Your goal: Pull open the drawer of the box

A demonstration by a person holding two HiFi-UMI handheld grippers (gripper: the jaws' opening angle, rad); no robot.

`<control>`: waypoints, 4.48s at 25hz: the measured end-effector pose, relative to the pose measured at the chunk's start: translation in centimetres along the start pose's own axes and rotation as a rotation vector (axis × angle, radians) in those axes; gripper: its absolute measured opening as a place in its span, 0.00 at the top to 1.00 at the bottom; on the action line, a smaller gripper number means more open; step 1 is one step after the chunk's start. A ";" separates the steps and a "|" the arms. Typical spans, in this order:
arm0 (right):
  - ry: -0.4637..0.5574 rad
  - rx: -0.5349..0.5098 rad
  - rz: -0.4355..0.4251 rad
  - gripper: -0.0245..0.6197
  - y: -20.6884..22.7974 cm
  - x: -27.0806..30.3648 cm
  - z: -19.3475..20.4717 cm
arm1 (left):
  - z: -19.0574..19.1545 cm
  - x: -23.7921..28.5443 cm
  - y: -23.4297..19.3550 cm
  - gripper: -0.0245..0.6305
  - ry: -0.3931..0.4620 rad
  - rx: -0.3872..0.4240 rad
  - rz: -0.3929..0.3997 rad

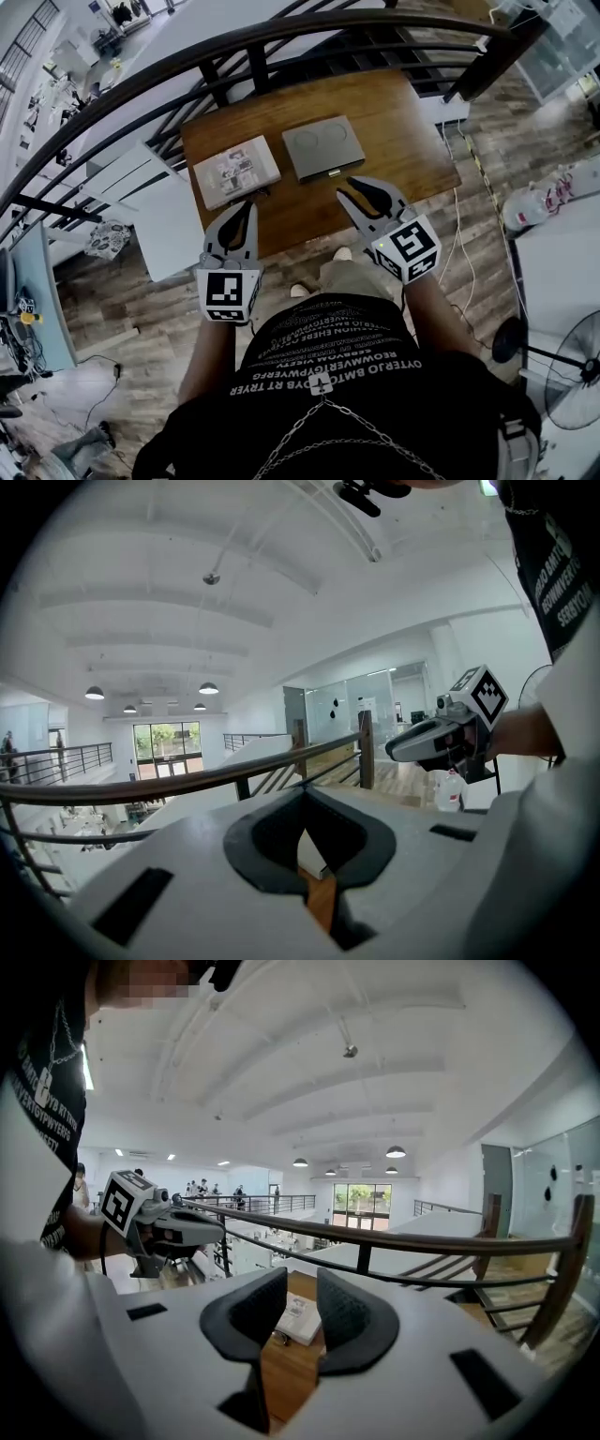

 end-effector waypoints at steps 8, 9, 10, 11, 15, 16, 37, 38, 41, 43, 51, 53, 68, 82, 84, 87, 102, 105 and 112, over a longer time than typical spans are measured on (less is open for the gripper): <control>-0.130 0.110 -0.010 0.81 4.7 2.8 7.7 | -0.2 5.3 1.3 0.96 -0.047 0.025 0.023; -0.144 0.121 -0.022 0.81 5.1 3.3 8.5 | -0.4 5.9 1.4 0.96 -0.050 0.024 0.020; -0.156 0.127 -0.033 0.81 5.7 3.8 9.2 | -0.7 6.7 1.5 0.96 -0.052 0.026 0.017; -0.168 0.131 -0.041 0.81 6.4 4.4 9.7 | -0.9 7.4 1.5 0.96 -0.054 0.029 0.014; -0.229 0.150 -0.072 0.79 8.6 7.1 12.4 | -1.2 9.9 1.6 0.96 -0.064 0.019 0.008; -0.245 0.152 -0.078 0.79 9.0 7.6 13.1 | -1.1 10.3 1.7 0.96 -0.068 0.017 0.008; -0.520 0.286 -0.072 0.77 14.1 16.0 27.1 | 1.6 12.6 1.4 0.96 -0.172 -0.005 -0.074; -0.527 0.299 -0.067 0.76 14.1 16.3 27.6 | 1.8 12.5 1.4 0.95 -0.181 -0.005 -0.078; -0.544 0.338 -0.050 0.74 14.5 17.2 28.8 | 1.9 12.2 1.4 0.96 -0.198 -0.002 -0.086; -0.564 0.350 -0.039 0.73 14.8 17.7 29.7 | 1.9 12.2 1.5 0.96 -0.205 0.000 -0.090; -0.622 0.398 -0.025 0.67 14.9 20.3 32.7 | 3.2 12.0 2.1 0.95 -0.251 -0.008 -0.086; -0.625 0.412 -0.013 0.67 15.1 20.6 32.9 | 3.2 11.8 2.4 0.96 -0.255 -0.005 -0.081; -0.661 0.477 0.119 0.71 14.8 20.8 33.4 | 3.2 8.3 3.7 0.96 -0.275 -0.039 -0.082; -0.638 0.515 0.139 0.72 12.5 17.2 34.3 | 2.2 3.5 3.1 0.96 -0.217 -0.010 -0.113; -0.644 0.518 0.141 0.72 11.9 16.7 34.3 | 2.0 2.9 2.8 0.96 -0.208 -0.010 -0.118; -0.643 0.519 0.143 0.72 11.2 15.9 34.7 | 1.7 2.3 2.8 0.96 -0.191 0.000 -0.114; -0.658 0.529 0.142 0.72 8.3 11.6 35.6 | 1.5 0.8 4.3 0.96 -0.153 0.025 -0.053; -0.658 0.527 0.143 0.72 7.8 10.8 35.6 | 1.2 0.8 4.7 0.96 -0.145 0.029 -0.033; -0.664 0.535 0.154 0.72 6.5 9.3 36.6 | 1.6 0.2 5.3 0.96 -0.141 0.034 -0.014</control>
Point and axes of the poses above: the fingertips, and each gripper's own axes: x forward along the fingers, y to its right, z out of its underside, the point moved 6 cm from there along -x, backward along the fingers, and after that the axes turned 1 degree about -x, right-handed, at the moved point
